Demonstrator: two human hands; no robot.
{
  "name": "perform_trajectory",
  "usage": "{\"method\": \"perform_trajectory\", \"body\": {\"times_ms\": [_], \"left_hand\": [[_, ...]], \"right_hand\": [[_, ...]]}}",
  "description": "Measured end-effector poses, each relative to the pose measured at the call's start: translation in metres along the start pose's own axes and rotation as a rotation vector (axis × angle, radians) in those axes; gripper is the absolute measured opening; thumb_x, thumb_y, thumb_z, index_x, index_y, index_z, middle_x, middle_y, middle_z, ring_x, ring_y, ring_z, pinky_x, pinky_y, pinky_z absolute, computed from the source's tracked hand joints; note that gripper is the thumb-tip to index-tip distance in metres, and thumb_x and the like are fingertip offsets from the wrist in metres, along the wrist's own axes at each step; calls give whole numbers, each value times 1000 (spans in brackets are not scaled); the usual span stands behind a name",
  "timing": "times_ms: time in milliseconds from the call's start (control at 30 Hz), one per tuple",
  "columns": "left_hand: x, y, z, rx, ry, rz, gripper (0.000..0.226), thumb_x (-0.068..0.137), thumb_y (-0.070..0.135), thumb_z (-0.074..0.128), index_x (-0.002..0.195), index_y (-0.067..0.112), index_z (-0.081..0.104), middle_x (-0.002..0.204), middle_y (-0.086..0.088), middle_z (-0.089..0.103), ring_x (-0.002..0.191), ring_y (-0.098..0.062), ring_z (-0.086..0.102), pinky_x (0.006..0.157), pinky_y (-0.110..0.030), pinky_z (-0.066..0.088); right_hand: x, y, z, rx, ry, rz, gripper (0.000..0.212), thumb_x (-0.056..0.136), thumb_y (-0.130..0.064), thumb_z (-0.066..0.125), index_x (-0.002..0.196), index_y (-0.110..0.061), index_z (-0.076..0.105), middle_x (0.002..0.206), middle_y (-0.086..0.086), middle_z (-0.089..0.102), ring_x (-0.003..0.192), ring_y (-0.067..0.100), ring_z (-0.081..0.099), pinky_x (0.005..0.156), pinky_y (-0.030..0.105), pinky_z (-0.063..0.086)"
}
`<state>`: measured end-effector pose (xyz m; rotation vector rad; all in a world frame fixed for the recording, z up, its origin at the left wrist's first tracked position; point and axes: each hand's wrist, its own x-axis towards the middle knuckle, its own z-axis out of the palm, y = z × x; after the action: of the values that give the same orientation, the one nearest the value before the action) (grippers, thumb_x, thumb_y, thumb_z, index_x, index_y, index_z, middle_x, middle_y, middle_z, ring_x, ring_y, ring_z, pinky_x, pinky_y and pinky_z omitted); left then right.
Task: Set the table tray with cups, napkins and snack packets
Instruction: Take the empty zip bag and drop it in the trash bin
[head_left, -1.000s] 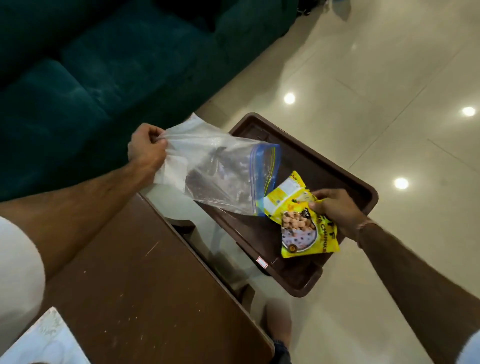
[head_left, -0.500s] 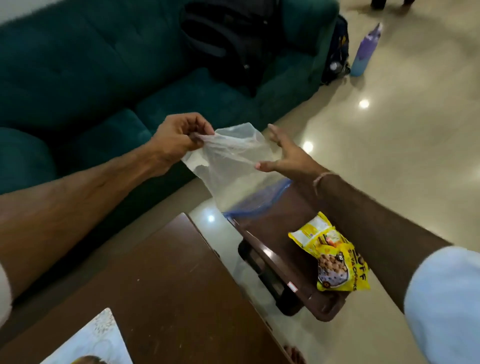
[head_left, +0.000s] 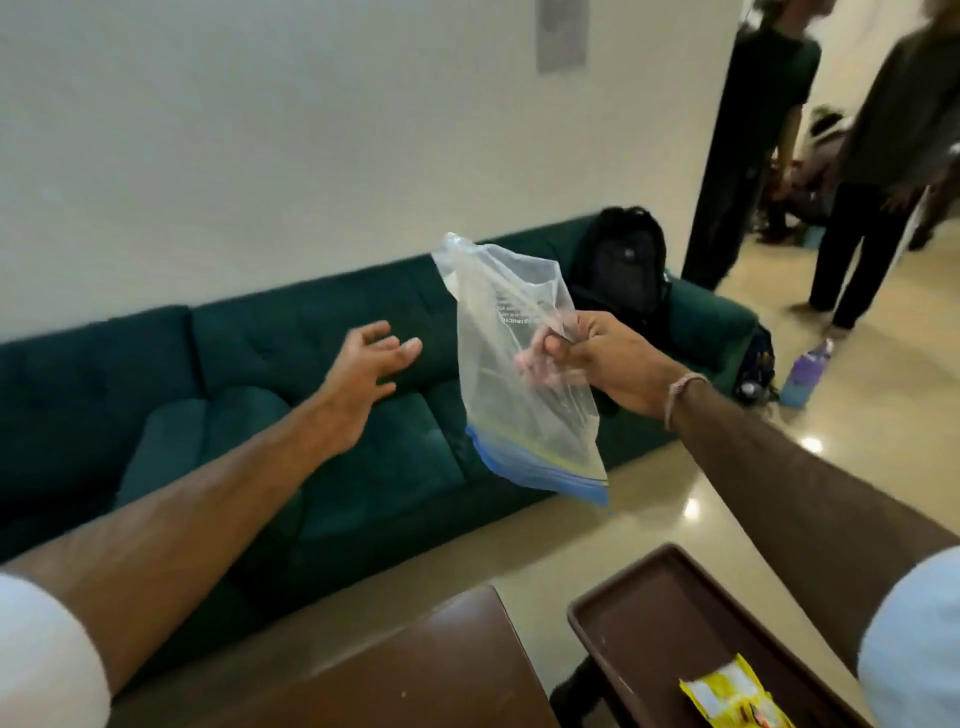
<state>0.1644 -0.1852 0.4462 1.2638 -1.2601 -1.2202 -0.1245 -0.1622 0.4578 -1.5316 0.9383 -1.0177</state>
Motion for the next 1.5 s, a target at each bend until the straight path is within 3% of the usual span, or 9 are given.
{"method": "perform_trajectory", "body": {"times_ms": [233,367,467,700,833,900,1167,1333,1500], "left_hand": [[-39,79,-93,-148,-117,25,59,78,62,66,123,23,63,124,-1,69,115,-23,62,92,-39,49],[-74,137,-142,-188,-208,111,48,80,46,74,114,12,72,117,-18,68,101,-31,67,93,-45,54],[-101,168,-192,-309,-58,191,22,65,24,86,81,11,77,84,-11,69,67,-19,69,64,-31,59],[-151,205,-291,-246,190,320,44,88,-4,62,126,10,45,91,-16,77,76,-27,74,66,-36,60],[-169,210,-324,-126,452,247,52,91,15,65,133,26,36,101,-20,72,81,-28,71,79,-44,59],[-182,205,-340,-109,660,253,51,87,19,70,127,29,39,95,-10,67,72,-18,67,61,-30,57],[-247,188,-396,17,968,318,21,84,5,63,79,18,48,62,1,55,38,0,52,37,-16,38],[-302,204,-438,-44,669,299,39,69,17,84,104,14,66,98,-6,65,89,-22,60,90,-39,49],[-347,206,-475,409,806,223,37,70,4,85,103,15,72,80,3,55,83,-20,54,70,-18,49]], "right_hand": [[34,-143,96,111,-238,-124,18,94,9,45,88,4,62,72,5,70,67,12,67,68,20,55],[46,-198,153,204,-188,-154,17,91,12,48,91,3,63,74,8,71,65,15,69,62,26,58],[52,-228,185,311,-99,-167,14,90,11,51,94,4,63,72,17,67,57,25,66,54,35,57],[67,-260,247,15,286,-210,39,88,-7,69,122,-17,51,76,10,76,60,22,73,51,32,57],[74,-273,297,-85,339,-114,39,88,-27,68,118,-22,44,84,6,70,58,17,72,44,23,50],[79,-273,318,-201,362,-111,42,84,-23,71,117,-20,45,83,-5,59,65,8,62,58,21,46],[86,-273,411,-93,117,-126,15,90,-22,62,92,-19,47,83,12,67,57,22,63,52,24,46],[93,-294,451,-98,-417,-141,65,63,-47,86,119,-26,61,112,6,63,95,26,62,71,36,51],[105,-304,508,-471,-253,-486,26,74,-29,84,96,-21,74,81,-9,65,77,8,61,67,18,48]]}}
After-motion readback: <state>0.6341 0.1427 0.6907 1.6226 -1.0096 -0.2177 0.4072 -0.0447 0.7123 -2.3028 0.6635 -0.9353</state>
